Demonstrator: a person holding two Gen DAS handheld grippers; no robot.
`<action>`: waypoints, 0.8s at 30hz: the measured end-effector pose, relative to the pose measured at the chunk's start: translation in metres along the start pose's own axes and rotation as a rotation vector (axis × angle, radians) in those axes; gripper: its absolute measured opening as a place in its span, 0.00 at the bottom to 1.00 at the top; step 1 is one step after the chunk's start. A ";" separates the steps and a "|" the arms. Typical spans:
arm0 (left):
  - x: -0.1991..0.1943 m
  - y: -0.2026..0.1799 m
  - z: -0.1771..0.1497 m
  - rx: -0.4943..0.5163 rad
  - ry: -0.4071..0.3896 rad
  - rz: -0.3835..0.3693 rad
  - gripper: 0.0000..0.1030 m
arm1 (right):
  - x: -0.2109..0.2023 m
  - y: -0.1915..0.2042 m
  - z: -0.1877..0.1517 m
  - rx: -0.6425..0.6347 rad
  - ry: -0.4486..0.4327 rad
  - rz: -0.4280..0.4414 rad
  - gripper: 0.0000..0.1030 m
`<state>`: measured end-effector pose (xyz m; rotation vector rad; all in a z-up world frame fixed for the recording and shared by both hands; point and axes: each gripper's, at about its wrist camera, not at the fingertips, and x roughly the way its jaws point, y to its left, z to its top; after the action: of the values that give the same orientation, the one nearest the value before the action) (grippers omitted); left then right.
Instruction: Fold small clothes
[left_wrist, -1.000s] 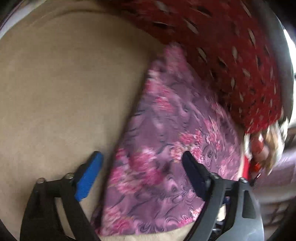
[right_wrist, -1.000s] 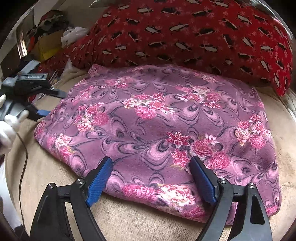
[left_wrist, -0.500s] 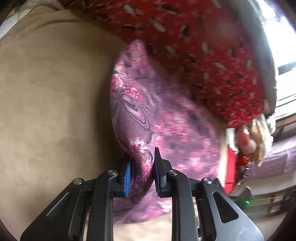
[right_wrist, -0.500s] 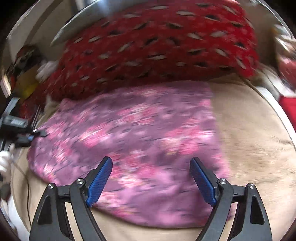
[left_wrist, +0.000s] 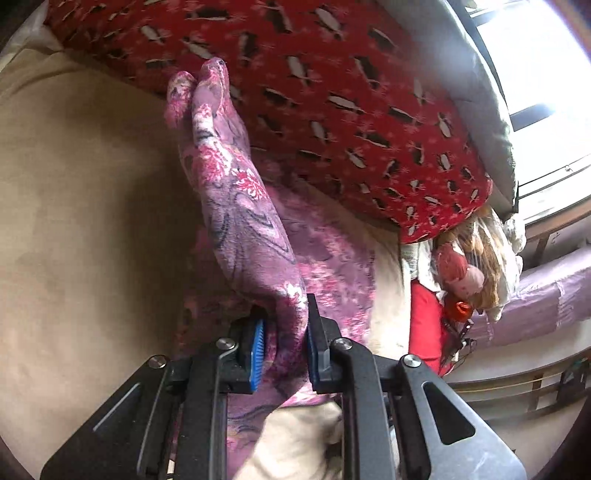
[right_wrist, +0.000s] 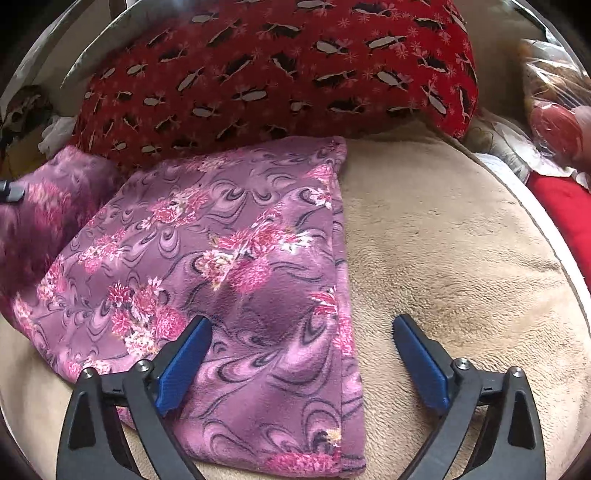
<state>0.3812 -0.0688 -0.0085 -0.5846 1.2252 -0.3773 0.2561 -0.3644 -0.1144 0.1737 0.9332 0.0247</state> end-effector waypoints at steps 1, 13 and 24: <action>0.003 -0.006 0.000 0.000 0.002 -0.005 0.15 | 0.000 -0.002 0.000 0.007 -0.003 0.010 0.97; 0.109 -0.054 -0.027 0.041 0.156 -0.012 0.16 | -0.002 -0.010 -0.004 0.042 -0.030 0.063 0.97; 0.084 -0.033 -0.034 -0.019 0.159 -0.150 0.31 | -0.003 -0.012 -0.004 0.051 -0.030 0.078 0.98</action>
<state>0.3762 -0.1505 -0.0603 -0.6752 1.3419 -0.5464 0.2505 -0.3760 -0.1164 0.2570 0.8977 0.0703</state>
